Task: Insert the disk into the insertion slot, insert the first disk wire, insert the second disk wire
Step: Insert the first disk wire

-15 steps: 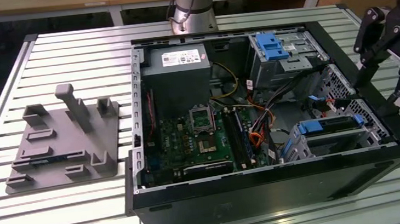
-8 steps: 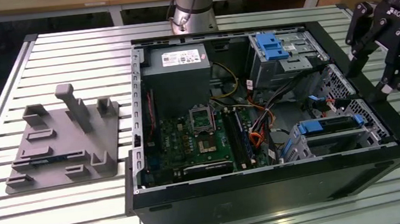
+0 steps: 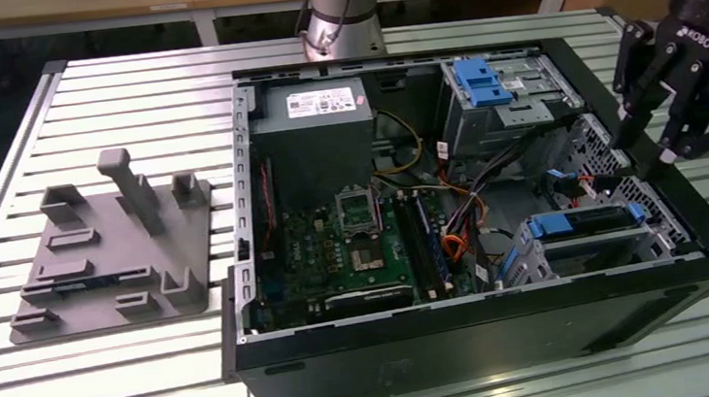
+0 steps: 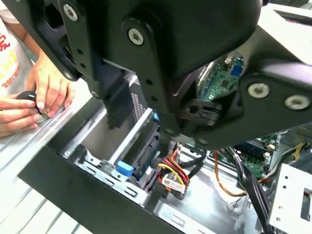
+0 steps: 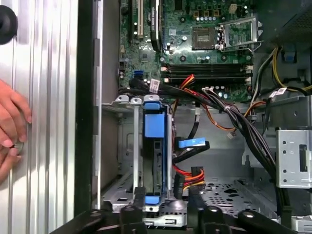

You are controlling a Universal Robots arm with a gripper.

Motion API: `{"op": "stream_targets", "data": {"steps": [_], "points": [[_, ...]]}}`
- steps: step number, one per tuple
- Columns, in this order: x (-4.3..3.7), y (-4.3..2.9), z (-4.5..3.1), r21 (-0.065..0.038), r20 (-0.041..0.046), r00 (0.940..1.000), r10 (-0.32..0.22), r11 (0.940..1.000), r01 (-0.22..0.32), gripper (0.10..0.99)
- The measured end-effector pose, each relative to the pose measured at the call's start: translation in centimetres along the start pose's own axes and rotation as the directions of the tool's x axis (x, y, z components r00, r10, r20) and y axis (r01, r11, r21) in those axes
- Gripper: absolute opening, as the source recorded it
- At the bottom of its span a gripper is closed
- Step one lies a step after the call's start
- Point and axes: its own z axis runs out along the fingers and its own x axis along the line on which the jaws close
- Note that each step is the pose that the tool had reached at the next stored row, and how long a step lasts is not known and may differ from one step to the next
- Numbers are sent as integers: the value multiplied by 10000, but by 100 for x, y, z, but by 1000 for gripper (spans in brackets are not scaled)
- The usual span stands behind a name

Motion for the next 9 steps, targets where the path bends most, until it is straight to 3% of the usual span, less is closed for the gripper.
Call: {"op": "stream_targets", "data": {"steps": [2,5,9], "points": [[-63,0,31,-1,-12,10000,7,10000,-7,408],[-125,-1,80,-6,-46,10000,69,10000,-69,408],[-131,-4,128,-29,-61,9984,571,9984,-571,408]]}}
